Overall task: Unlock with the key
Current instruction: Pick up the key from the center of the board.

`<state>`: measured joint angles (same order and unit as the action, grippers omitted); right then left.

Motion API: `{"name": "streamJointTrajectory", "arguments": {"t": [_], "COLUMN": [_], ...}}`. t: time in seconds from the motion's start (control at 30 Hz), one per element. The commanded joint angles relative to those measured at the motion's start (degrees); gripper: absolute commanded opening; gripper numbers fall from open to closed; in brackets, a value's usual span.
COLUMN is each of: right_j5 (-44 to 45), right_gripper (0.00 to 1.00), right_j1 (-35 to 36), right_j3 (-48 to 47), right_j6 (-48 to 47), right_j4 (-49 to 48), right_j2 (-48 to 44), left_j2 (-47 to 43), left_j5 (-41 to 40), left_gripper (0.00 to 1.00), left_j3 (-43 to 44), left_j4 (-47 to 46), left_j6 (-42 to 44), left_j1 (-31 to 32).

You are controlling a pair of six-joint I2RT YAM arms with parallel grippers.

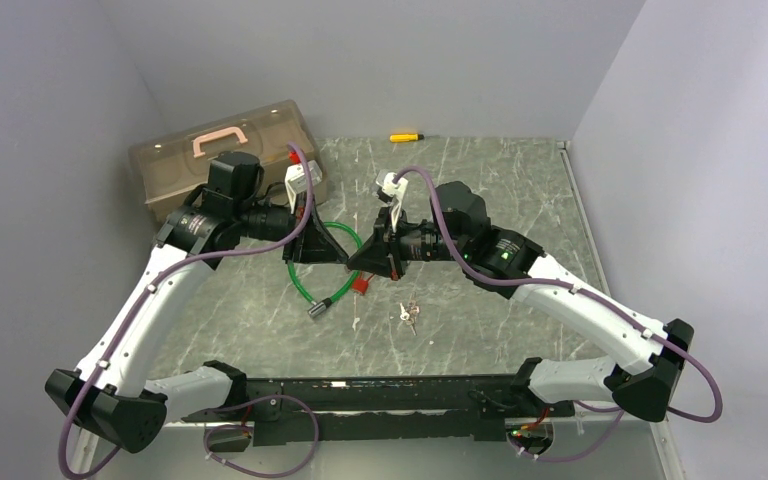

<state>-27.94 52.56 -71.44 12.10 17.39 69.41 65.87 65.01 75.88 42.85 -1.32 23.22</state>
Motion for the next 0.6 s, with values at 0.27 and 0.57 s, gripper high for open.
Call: {"name": "streamJointTrajectory", "arguments": {"t": [0.27, 0.57], "right_j5": [1.34, 2.91], "right_gripper": [0.38, 0.67], "right_j1": [0.54, 0.30], "right_j3": [-0.26, 1.39], "right_j6": [-0.21, -0.75], "right_j4": [-2.10, -2.23], "right_j2": [-2.39, -7.74], "left_j2": [-2.55, -2.52], "left_j5": [1.16, -4.36], "left_gripper": [0.00, 0.00], "left_j3": [1.67, 2.62], "left_j4": [0.02, 4.69], "left_j6": [4.72, 11.48], "left_j1": [0.26, 0.24]}}
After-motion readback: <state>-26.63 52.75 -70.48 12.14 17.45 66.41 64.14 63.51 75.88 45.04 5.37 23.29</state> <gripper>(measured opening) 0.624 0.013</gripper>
